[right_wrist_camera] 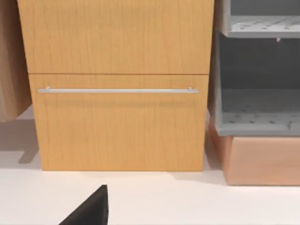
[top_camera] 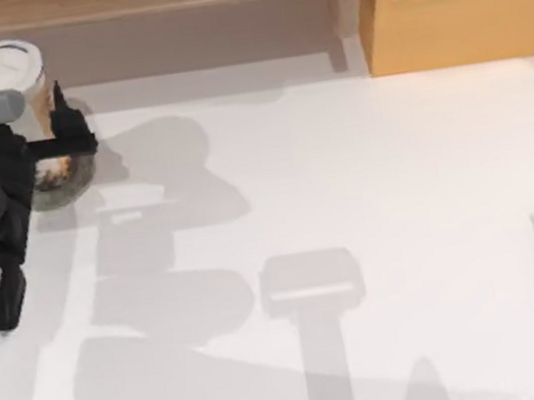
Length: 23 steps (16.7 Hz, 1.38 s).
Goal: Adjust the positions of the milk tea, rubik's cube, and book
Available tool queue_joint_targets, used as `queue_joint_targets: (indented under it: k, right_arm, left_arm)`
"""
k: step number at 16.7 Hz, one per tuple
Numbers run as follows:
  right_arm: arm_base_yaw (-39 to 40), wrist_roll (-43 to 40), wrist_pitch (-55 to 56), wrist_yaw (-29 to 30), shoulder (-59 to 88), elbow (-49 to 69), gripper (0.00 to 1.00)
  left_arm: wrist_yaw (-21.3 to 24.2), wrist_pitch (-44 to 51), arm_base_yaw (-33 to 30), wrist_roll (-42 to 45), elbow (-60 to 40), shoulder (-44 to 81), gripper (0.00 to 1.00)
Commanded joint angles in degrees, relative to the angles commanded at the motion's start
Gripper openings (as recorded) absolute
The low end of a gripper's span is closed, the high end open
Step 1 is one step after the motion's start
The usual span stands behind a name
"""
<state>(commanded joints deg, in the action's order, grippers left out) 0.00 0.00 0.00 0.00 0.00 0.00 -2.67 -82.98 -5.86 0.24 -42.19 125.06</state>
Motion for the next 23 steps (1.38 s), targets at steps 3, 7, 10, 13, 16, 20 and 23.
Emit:
queue_joint_targets:
  k: [3,7,10,13,16,20,23]
  right_arm:
    - [0.00,0.00,0.00,0.00,0.00,0.00,1.00]
    - [0.00,0.00,0.00,0.00,0.00,0.00,1.00]
    - [0.00,0.00,0.00,0.00,0.00,0.00,1.00]
    - [0.00,0.00,0.00,0.00,0.00,0.00,1.00]
    - [0.00,0.00,0.00,0.00,0.00,0.00,1.00]
    - [0.00,0.00,0.00,0.00,0.00,0.00,1.00]
    - [0.00,0.00,0.00,0.00,0.00,0.00,1.00]
  left_arm:
    - [0.00,0.00,0.00,0.00,0.00,0.00,1.00]
    - [0.00,-0.15,-0.08,0.02,0.25,-0.14,1.00]
    - [-0.36,-2.26,-0.08,0.06,3.60,-1.35,1.00]
    - [-0.42,-4.62,-0.42,0.03,7.20,-2.56,1.00]
    - [-0.42,-4.76,-0.44,0.03,7.39,-2.61,1.00]
    - [-0.49,-2.89,-0.25,0.06,7.88,-4.67,1.00]
    - [-0.77,1.42,-0.19,0.12,9.62,-10.59,1.00]
